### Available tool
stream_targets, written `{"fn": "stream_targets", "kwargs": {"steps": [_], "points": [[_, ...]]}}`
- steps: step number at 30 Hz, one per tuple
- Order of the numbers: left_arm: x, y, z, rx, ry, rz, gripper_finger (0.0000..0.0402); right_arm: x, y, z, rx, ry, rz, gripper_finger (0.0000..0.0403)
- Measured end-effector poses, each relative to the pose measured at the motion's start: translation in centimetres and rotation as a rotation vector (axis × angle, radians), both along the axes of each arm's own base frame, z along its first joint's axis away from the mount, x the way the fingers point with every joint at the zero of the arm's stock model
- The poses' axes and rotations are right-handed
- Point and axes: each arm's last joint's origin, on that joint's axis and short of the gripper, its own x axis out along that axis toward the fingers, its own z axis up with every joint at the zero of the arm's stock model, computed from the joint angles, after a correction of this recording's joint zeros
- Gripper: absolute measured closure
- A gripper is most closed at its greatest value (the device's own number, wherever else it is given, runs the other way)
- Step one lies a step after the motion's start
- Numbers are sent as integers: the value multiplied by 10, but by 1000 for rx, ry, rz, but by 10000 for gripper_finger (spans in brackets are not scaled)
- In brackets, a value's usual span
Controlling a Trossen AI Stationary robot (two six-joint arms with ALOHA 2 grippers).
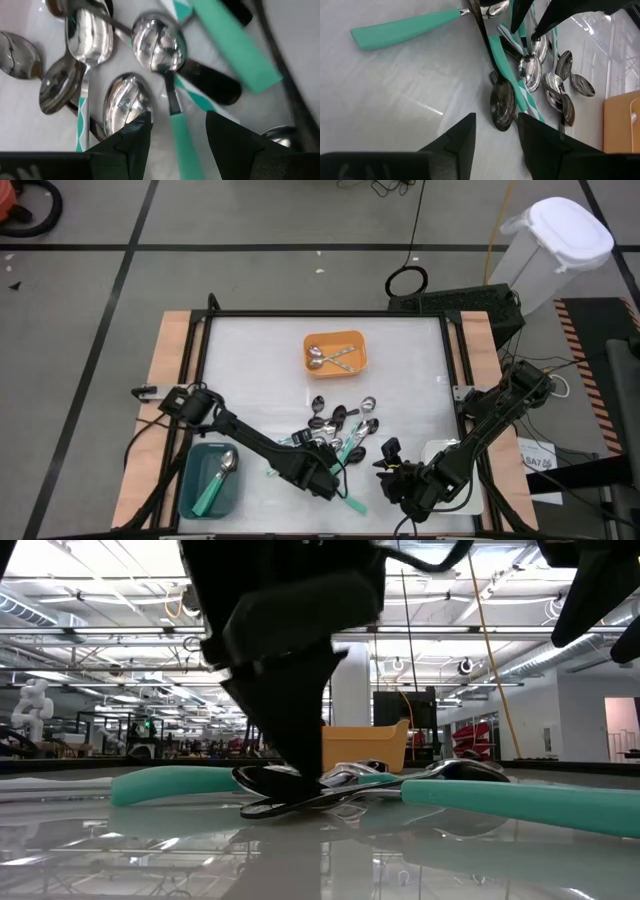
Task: Sort silverware by color (type)
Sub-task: Put the green spoon into the blue bin
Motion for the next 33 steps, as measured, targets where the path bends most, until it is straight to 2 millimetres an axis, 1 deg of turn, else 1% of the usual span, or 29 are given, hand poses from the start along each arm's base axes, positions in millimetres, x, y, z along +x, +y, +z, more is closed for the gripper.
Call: {"fn": "stream_targets", "kwargs": {"steps": [8,17,20,25,33], "points": [[0,3,-3,5,25,4,216,0,0,0,-1,1,0,264],[0,3,-3,5,25,5,289,0,0,0,1,0,-1,264],[-1,5,-8,3,24,17,306,0,0,0,6,-1,-7,264],[-6,8,-17,-5,38,49,312,0,0,0,7,-1,-8,264],[-5,5,-19,-22,25,24,312,0,0,0,9,-2,-11,264]]}}
